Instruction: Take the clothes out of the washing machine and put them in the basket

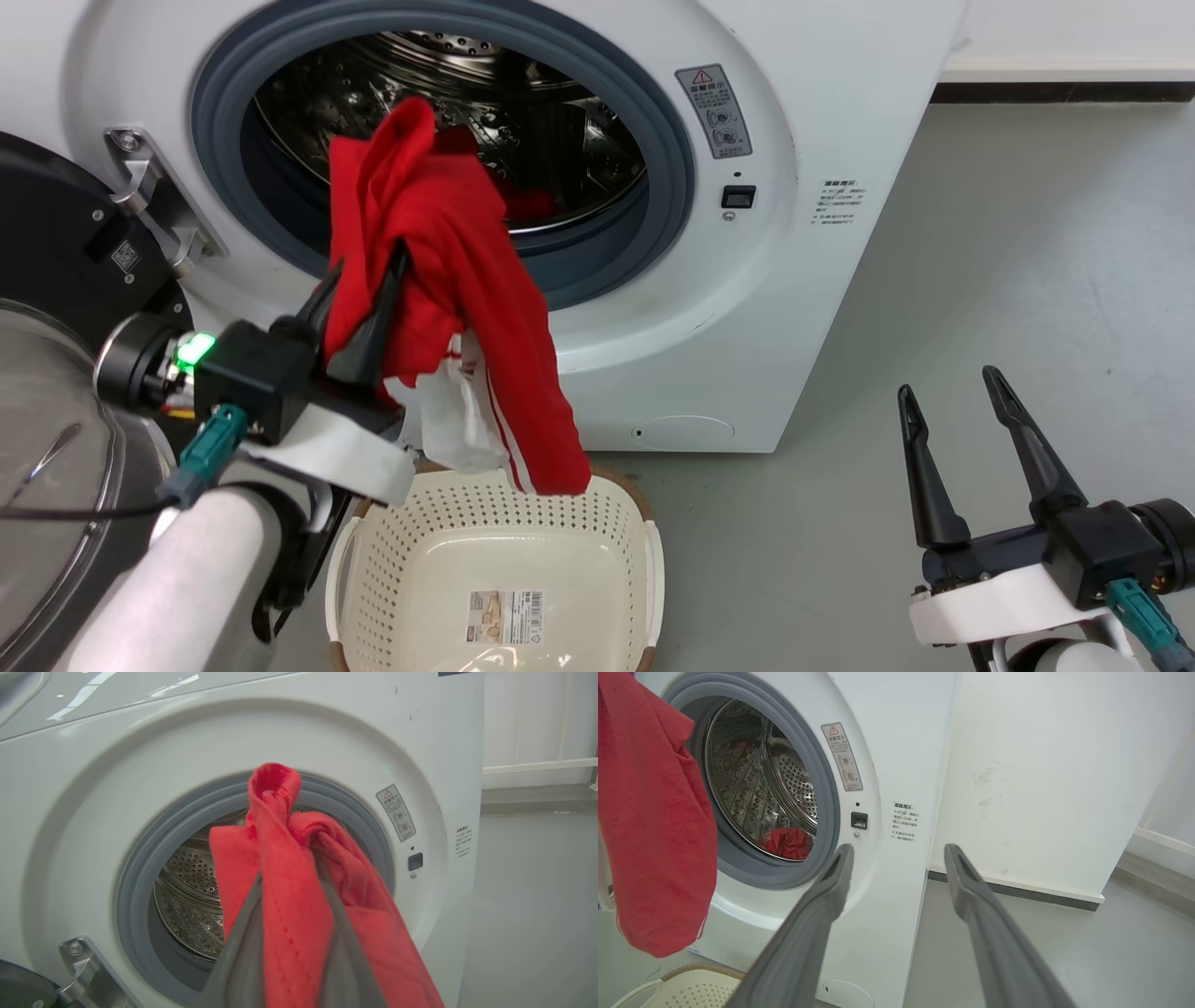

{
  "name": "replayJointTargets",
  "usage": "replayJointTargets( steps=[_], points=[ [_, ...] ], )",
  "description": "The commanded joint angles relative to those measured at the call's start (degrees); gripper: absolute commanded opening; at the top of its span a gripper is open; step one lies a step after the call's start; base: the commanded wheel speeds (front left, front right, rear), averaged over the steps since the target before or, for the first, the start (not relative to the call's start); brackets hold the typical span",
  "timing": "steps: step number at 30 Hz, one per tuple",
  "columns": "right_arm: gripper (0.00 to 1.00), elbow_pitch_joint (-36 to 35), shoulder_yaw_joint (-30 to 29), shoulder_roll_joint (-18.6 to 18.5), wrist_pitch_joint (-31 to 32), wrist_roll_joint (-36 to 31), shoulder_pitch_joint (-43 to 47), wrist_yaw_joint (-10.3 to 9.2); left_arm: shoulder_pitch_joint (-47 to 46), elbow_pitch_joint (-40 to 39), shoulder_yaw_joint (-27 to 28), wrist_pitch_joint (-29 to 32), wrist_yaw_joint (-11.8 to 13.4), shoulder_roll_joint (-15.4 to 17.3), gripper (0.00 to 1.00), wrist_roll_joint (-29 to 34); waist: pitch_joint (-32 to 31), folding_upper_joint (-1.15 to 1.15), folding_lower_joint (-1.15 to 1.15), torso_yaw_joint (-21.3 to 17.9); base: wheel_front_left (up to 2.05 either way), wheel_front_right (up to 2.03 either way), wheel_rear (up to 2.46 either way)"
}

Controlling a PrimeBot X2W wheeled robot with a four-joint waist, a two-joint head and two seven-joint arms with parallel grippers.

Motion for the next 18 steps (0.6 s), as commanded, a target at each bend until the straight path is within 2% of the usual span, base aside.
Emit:
replayJointTargets(
  steps=[1,8,18],
  points=[
    [1.00,0.0,-0.1,0.1,-0.1,0.2,0.4,-0.04,1.2,-0.6,0.1,-0.1,0.5,0.2,0.00,-0.2,0.2,0.00,0.00,0.1,0.00,0.00,0.00],
    [1.00,-0.1,-0.4,0.1,-0.1,-0.2,-0.8,-0.04,6.5,-0.7,-1.7,-0.4,0.7,0.1,0.00,-1.0,2.0,0.00,0.00,0.5,0.00,0.00,0.00],
    [1.00,-1.0,-1.0,0.1,-0.1,-1.3,-3.5,-0.04,9.2,6.7,-6.3,-1.7,-0.9,-3.2,0.00,-1.8,8.1,0.00,0.00,0.6,0.00,0.00,0.00]
  ],
)
